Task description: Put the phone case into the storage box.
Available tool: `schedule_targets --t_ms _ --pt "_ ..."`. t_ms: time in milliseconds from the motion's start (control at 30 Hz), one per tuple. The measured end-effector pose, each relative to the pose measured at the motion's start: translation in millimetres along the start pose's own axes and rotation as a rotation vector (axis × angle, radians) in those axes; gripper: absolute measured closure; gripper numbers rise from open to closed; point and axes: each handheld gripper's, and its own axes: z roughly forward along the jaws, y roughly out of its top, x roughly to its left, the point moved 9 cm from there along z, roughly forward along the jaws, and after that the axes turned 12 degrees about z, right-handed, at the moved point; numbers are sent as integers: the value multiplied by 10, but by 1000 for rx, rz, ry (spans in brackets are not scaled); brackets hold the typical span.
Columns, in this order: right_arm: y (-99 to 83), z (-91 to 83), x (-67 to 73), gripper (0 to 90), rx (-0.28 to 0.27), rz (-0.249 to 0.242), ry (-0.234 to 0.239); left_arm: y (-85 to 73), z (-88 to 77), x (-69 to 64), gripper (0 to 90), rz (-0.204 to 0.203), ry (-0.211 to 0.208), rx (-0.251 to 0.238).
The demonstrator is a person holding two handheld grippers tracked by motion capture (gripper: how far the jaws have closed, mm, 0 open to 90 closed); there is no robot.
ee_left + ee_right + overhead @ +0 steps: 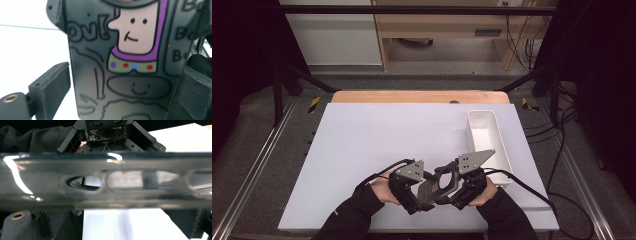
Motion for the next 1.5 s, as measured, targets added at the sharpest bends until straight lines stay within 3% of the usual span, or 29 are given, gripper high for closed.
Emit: schedule_targets --t_ms 333,567,1133,1500 --pt "32 -68 -25 120 -6 -3 -32 -120 -190 29 29 -35 46 5" --pt "49 -106 -73 119 -11 2 -74 -260 -369 67 18 -99 86 -12" --pt "106 -207 -178 119 -31 23 -182 -637 -780 165 1 -244 271 -76" --pt "206 -342 -262 119 -76 57 -276 -821 -999 231 1 -308 395 -110"
